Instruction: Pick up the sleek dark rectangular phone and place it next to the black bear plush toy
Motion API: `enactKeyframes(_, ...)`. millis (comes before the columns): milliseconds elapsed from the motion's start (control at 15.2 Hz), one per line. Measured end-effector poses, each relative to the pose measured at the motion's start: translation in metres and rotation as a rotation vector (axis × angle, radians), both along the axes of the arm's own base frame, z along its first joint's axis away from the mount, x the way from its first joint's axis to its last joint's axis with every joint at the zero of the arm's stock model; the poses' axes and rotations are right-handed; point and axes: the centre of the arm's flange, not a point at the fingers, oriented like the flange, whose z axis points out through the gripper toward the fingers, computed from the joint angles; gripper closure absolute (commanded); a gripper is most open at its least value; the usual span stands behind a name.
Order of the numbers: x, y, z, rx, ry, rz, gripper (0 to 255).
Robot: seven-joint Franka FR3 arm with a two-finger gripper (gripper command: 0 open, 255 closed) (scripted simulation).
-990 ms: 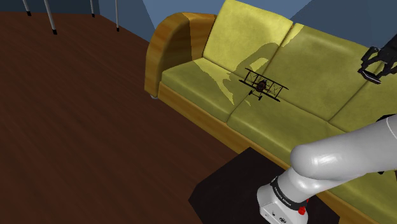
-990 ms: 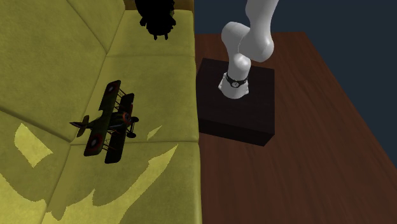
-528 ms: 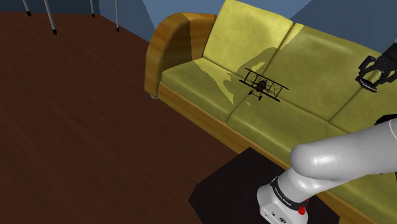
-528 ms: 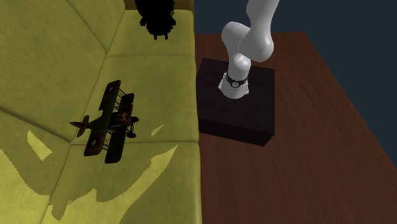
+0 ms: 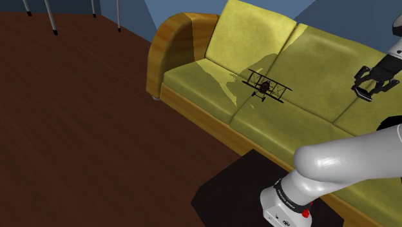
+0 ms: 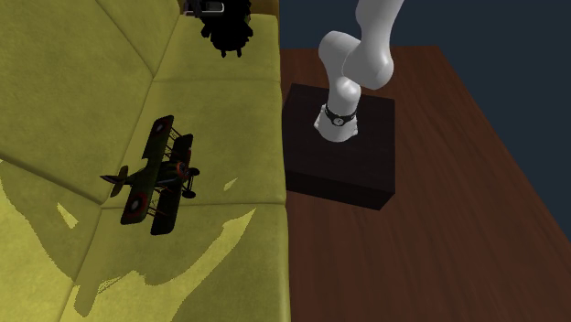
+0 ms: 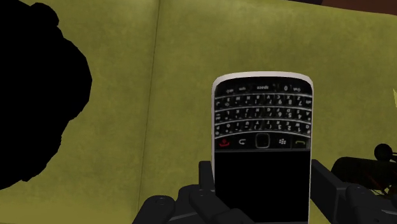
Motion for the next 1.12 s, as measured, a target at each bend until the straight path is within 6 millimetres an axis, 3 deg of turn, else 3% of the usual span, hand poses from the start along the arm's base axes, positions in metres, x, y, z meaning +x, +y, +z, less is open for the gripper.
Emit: enactKeyframes(1122,0.0,-0.001,-0.089,0.0,0.0,0.0,255)
